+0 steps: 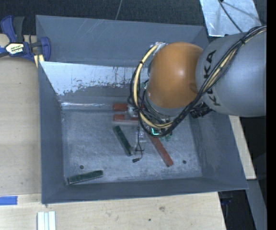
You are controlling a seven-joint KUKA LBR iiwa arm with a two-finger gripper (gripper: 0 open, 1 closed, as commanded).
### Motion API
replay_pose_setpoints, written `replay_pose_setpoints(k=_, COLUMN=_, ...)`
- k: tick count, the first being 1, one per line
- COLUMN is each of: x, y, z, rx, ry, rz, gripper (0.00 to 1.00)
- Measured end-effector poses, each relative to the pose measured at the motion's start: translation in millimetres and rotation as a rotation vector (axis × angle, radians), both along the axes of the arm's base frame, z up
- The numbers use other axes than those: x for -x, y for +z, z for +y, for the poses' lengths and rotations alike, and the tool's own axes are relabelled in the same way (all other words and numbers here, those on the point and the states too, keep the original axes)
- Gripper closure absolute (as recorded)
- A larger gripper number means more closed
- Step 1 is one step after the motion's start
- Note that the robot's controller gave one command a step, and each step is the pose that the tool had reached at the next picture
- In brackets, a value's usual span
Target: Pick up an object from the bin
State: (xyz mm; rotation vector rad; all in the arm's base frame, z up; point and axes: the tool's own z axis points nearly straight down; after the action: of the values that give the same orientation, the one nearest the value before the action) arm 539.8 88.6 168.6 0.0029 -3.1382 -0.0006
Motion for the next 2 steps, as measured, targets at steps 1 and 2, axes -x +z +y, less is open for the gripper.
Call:
replay_pose_setpoints(k=1, x=-1.7, y=2.9, z=-0.3, rx=0.0, ry=-0.002, rz=-0.006, gripper=0.0)
replay_pose_setpoints(k=2, x=-40.1, y=-27.4, z=-7.1, rx=-0.002, ry=-0.064, rz=-0.016, gripper=0.0)
